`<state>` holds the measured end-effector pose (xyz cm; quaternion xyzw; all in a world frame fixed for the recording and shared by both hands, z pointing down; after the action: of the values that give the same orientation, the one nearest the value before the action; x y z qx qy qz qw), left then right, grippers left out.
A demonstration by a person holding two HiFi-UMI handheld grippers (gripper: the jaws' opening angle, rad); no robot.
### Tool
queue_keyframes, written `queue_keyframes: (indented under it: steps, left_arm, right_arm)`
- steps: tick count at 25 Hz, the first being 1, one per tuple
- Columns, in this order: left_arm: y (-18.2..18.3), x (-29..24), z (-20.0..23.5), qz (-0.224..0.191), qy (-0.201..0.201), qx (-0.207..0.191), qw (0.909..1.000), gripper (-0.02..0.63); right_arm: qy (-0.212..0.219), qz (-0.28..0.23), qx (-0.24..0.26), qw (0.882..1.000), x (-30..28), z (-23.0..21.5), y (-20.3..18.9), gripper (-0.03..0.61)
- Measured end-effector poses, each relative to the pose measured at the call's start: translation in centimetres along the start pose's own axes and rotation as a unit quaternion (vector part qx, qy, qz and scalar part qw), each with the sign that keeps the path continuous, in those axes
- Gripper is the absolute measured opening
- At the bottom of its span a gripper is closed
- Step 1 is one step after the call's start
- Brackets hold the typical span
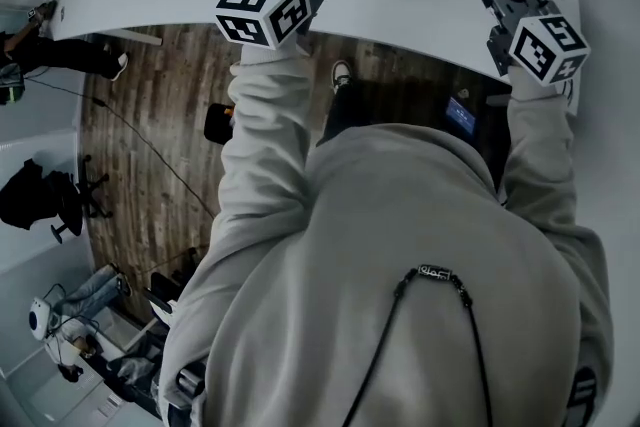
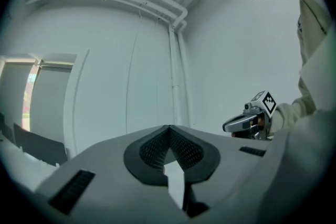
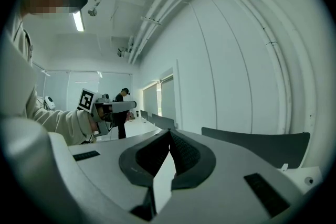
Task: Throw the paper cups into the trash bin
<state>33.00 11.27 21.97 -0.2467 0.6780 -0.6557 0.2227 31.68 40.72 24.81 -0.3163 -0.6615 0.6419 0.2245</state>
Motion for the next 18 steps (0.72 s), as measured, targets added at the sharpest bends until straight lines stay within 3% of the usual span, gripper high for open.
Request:
queue_keyframes:
  steps: [10,15,18]
  left_arm:
    - [-2.2,-4.2,0.1,-0.001,-0.047,0.012,0.9988,0.003]
    - [-4.2,-6.8,1.8,0.014,-0.09,0.045,0.9948,0.003]
    - [-4.4,-7.6,2.2,0.023,-0.12,0.035,0.9918,0.003]
  right_arm:
    - [-0.038,0.014,-0.008,0.999,0.3,-0.9,-1.7,0.018]
    - [-0.065,0.025,-0.023,0.997,-0.7,-1.2,-1.9,0.018]
    - [-0.089,0.03,-0.033,0.995,-1.0,-0.8,-1.5,0.018]
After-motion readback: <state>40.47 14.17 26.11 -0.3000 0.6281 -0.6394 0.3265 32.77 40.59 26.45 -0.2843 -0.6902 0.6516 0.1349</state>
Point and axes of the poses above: the fingertips, and each gripper's own axes: x backward along the fingers, z to its left, y out of its top, the point moved 8 cm from there along x, backward along the fingers
